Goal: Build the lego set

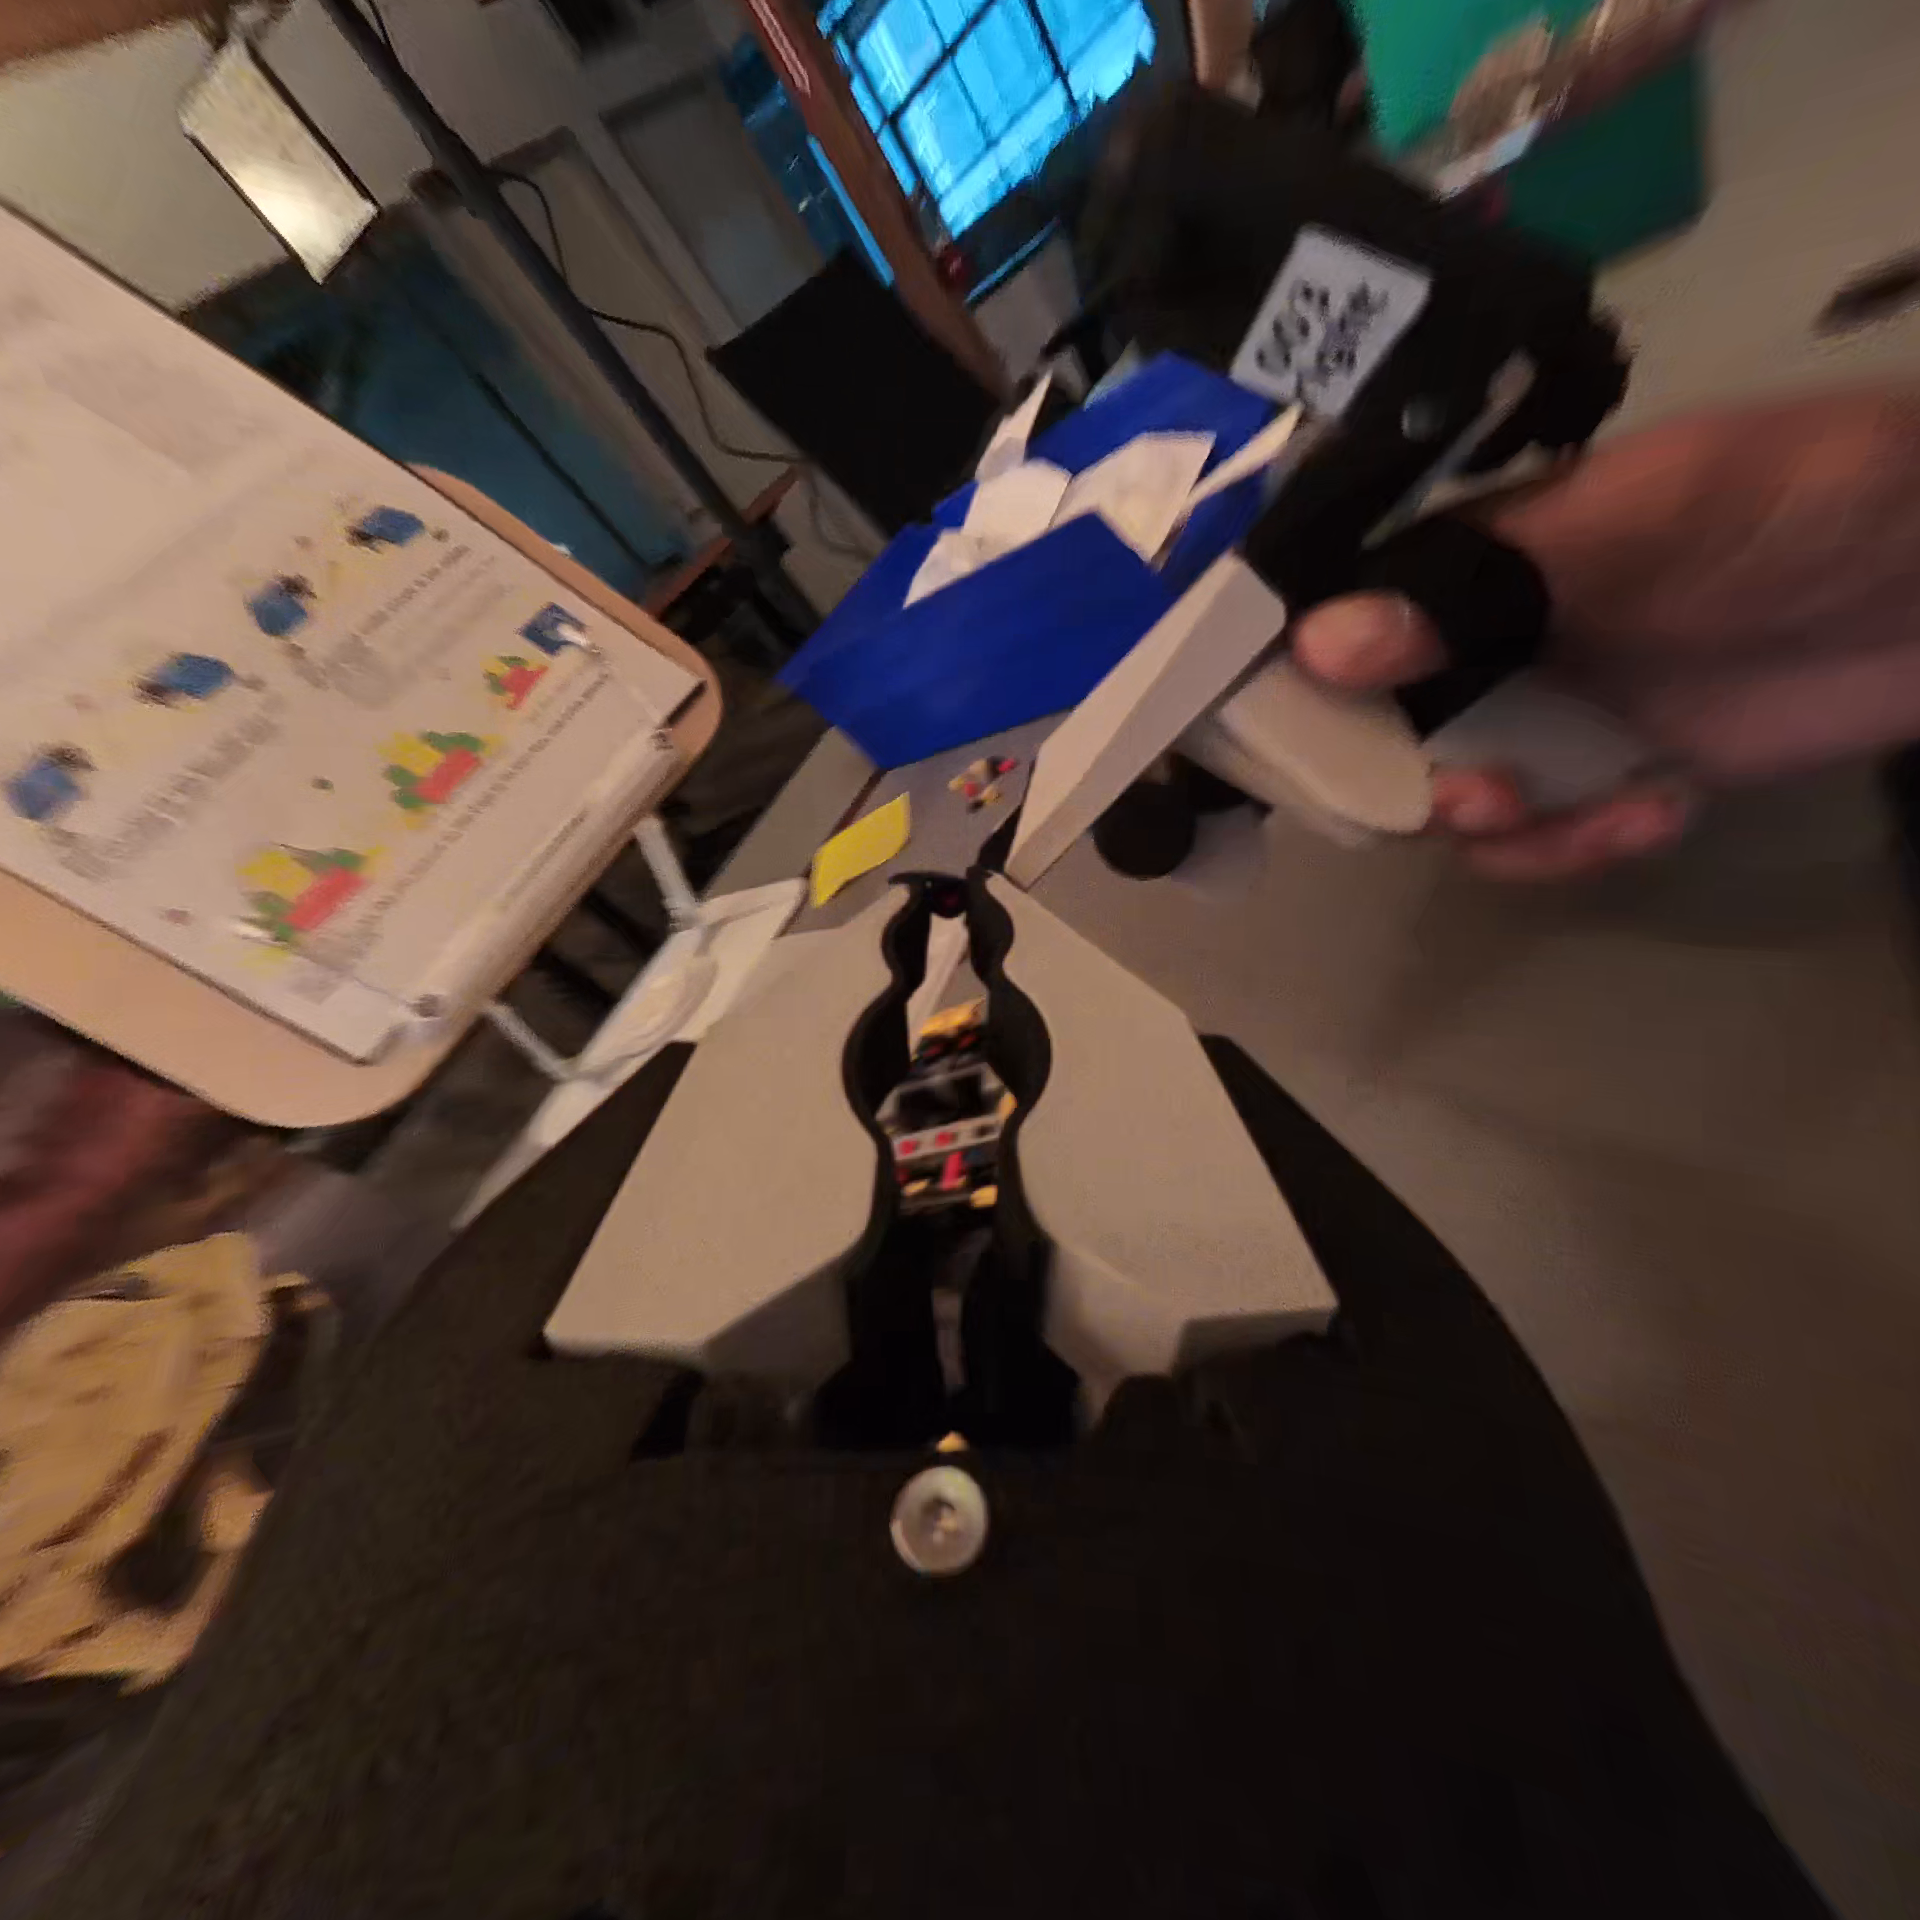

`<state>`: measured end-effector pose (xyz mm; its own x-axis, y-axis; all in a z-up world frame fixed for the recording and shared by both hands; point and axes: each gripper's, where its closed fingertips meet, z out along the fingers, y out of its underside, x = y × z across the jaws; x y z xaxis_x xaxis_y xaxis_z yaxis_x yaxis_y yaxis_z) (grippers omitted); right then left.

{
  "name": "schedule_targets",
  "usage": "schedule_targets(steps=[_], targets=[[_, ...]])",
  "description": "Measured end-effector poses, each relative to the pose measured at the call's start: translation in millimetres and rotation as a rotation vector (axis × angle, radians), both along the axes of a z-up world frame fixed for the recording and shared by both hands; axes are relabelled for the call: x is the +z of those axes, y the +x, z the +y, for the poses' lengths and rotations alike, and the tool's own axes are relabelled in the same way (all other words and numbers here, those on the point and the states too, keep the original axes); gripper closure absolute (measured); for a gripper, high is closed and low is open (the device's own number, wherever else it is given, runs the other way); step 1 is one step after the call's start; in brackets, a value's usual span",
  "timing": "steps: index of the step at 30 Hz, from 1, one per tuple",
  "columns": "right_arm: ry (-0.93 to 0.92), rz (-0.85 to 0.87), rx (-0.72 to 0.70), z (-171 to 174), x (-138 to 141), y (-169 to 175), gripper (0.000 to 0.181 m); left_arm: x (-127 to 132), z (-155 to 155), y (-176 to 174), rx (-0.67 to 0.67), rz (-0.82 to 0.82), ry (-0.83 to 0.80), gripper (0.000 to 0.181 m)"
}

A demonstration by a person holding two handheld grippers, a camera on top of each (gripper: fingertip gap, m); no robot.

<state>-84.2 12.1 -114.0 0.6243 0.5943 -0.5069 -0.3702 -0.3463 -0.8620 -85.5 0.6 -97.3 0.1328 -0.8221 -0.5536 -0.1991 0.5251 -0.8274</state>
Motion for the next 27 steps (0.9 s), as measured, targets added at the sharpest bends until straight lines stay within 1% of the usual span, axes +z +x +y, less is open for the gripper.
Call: schedule_targets(steps=[2, 4, 8, 10, 12, 16, 19, 21, 23, 27], targets=[[-0.016, 0.019, 0.036, -1, -2, -8, 0.12, -9, 2, -2, 0.048, 0.058, 0.142, 0.174], [-0.025, 0.026, 0.035, 1, -3, -8, 0.119, -17, 2, -2, 0.063, 0.089, 0.237, 0.174], [-0.025, -0.08, 0.035, 1, -15, -16, 0.119, -26, 1, -1, 0.088, 0.101, 0.322, 0.174], [-0.009, -0.139, 0.025, 1, -18, -17, 0.123, -29, 0, -2, 0.092, 0.113, 0.364, 0.174], [0.018, -0.174, 0.015, 0, -17, -17, 0.123, -29, 0, -3, 0.099, 0.114, 0.397, 0.174], [0.03, -0.149, 0.046, -3, -14, -18, 0.126, -27, -2, -3, 0.108, 0.102, 0.44, 0.174], [0.05, -0.078, 0.061, -4, -6, -17, 0.124, -26, 4, -6, 0.119, 0.097, 0.428, 0.174], [0.04, -0.042, 0.046, -2, -4, -12, 0.123, -25, 4, -7, 0.116, 0.088, 0.42, 0.174], [0.056, -0.048, 0.029, -2, -2, -9, 0.125, -25, 2, -7, 0.109, 0.092, 0.437, 0.174], [0.05, -0.101, 0.023, 0, -7, -11, 0.128, -28, -2, -4, 0.097, 0.102, 0.46, 0.174]])
